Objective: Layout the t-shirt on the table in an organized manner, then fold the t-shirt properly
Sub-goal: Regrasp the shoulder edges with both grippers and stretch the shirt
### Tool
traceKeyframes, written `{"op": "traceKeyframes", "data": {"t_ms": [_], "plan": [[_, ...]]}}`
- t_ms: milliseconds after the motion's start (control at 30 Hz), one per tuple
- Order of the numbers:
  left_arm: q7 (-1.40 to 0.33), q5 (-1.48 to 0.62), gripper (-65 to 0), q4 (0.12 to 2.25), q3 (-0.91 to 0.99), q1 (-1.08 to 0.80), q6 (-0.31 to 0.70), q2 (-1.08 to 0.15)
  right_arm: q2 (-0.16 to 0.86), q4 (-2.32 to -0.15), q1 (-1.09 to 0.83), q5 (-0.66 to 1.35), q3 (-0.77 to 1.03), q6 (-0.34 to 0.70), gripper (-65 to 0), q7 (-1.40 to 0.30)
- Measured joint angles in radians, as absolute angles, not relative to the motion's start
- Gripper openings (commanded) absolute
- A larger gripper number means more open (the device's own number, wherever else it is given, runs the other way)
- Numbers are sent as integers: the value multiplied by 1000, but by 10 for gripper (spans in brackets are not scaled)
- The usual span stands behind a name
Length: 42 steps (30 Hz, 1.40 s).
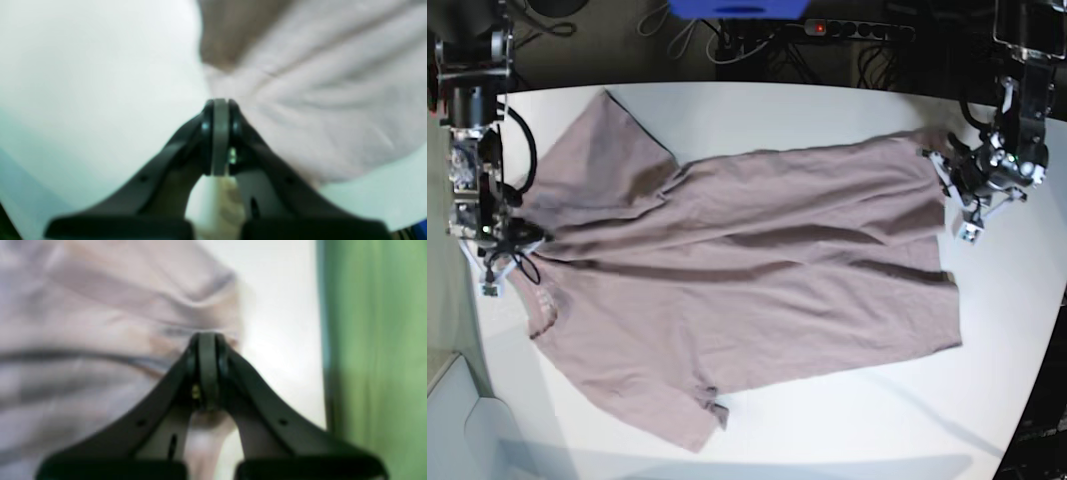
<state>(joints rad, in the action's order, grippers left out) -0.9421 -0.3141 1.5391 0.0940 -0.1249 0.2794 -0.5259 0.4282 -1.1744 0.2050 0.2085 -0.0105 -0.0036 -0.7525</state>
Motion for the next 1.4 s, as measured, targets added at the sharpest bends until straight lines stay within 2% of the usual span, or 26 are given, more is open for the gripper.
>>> {"op": "traceKeyframes", "data": {"t_ms": [200,367,500,633,800,1033,1233,1400], "plan": [[-948,-317,-648,1567,176,-111,281,-537,397,-1583,86,210,43,-2,-650,-847],[-991,-326,-648,1709,173,-118,280,-527,349,-1755,-25,213,39,3,-650,-950],[-1059,-326,-648,1774,171,-148,281,-437,324,-1767,-92,216,39,3,-650,-954],[-1052,-311,-648,1771,168,-175,281,-389,299,-1712,-145,217,39,4,-650,-951],[-1049,-314,-648,1731,96,-172,281,-385,298,-1679,-207,213,39,3,-650,-918],[-1047,-308,-648,1695,96,-169,281,-387,325,-1699,-332,226,77,4,-650,-818],[-1049,-317,-648,1715,96,-172,281,-387,331,-1710,-397,216,204,4,-650,-842],[-1054,-326,-648,1792,23,-175,281,-385,319,-1822,-467,211,262,6,-650,-882]]}}
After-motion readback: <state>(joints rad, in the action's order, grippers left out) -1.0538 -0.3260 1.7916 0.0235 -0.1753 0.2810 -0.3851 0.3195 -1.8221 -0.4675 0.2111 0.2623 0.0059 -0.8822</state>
